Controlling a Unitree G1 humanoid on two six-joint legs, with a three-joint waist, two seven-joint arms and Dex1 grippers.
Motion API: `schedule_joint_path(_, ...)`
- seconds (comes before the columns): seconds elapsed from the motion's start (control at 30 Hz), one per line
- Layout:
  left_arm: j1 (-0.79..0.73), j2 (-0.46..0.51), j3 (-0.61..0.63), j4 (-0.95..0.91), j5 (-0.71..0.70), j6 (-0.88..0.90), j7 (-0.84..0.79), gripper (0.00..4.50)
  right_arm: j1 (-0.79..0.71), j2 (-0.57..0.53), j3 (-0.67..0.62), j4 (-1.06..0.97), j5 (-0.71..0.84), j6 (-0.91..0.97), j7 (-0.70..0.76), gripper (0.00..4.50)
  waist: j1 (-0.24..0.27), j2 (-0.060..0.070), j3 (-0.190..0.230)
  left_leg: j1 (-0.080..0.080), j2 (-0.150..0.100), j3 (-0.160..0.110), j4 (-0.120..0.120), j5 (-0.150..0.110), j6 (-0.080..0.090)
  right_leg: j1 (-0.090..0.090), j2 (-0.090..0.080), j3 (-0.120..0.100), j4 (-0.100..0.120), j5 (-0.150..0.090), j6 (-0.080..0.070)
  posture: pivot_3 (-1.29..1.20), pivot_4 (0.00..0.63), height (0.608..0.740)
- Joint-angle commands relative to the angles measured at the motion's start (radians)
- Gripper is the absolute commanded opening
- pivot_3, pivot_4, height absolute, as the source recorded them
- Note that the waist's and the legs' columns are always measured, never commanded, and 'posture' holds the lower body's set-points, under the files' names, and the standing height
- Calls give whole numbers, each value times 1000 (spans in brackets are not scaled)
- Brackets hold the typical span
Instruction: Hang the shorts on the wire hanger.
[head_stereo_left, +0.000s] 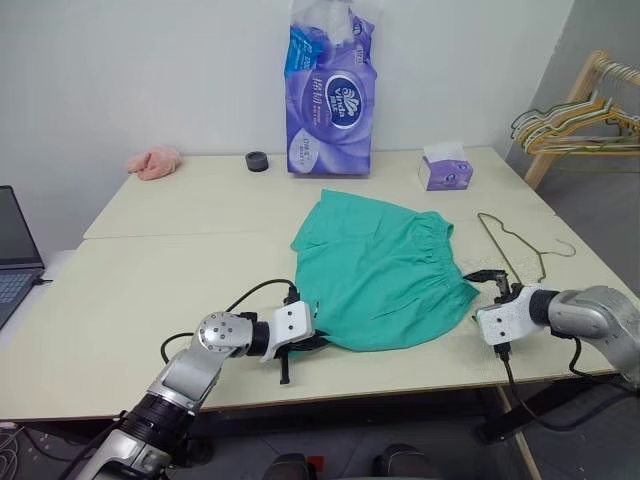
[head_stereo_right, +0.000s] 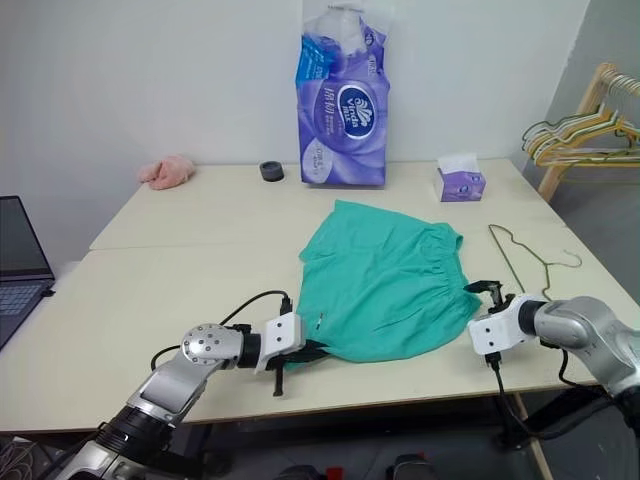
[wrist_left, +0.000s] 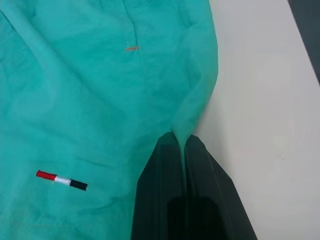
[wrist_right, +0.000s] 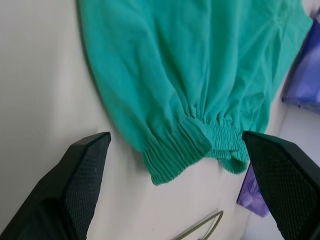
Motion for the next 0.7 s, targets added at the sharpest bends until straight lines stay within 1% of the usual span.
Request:
schedule_joint_path(0.03,-9,1,23,-32,-10,-3,-1,29,-95,7,46,70,-73,-82,-5,4500,-1,0,0,0,0,0,0,0,0,0,0,1,0,0,0,-82,6,740)
schedule_joint_path(0.17,-10,2,24,-29,-8,-6,-1,29,-165,43,85,137,-123,-98,-30,4500,-4,0,0,0,0,1,0,0,0,0,-1,3,0,1,-1,-77,4,740)
schedule_joint_path(0.2,-10,2,25,-30,-8,-6,-1,0,-175,52,90,151,-130,-100,-36,4119,-5,0,0,0,0,1,0,0,0,0,-3,3,1,1,-1,-71,3,740)
schedule_joint_path(0.23,-8,5,27,-32,-10,-4,-3,0,-186,63,99,165,-137,-101,-37,3927,-5,0,0,0,0,1,0,0,0,0,-3,3,1,1,-1,-71,3,740)
schedule_joint_path(0.27,-6,8,29,-33,-11,-5,-5,0,-195,77,103,176,-140,-101,-45,3545,-5,0,0,0,0,1,0,0,0,-1,-3,3,1,1,-1,-67,3,740)
schedule_joint_path(0.3,-3,12,32,-35,-13,-4,-6,0,-201,91,102,183,-138,-95,-51,3264,-5,0,0,0,0,1,0,0,0,-1,-3,3,1,1,-1,-67,3,740)
schedule_joint_path(0.5,16,46,60,-48,-35,20,-24,0,-250,178,87,209,-139,-45,-115,1101,-12,0,0,0,0,1,0,0,1,-1,-3,4,2,1,-2,-64,2,740)
schedule_joint_path(0.53,17,60,72,-50,-41,27,-31,0,-274,212,82,224,-139,-23,-143,803,-13,0,0,0,0,1,0,0,1,-1,-3,4,2,1,-2,-64,2,740)
schedule_joint_path(0.6,19,83,92,-59,-56,44,-45,0,-305,261,70,242,-123,17,-174,65,-15,0,0,0,1,1,0,0,1,-1,-3,4,2,1,-2,-62,1,740)
schedule_joint_path(0.67,22,103,106,-77,-73,67,-59,0,-304,277,61,232,-92,37,-163,25,-15,0,0,0,1,1,0,0,1,-2,-3,4,2,1,-2,-61,1,740)
schedule_joint_path(0.7,26,117,112,-91,-87,84,-74,0,-280,277,49,205,-56,58,-131,25,-15,0,0,0,1,1,0,0,1,-2,-3,4,2,1,-2,-62,1,740)
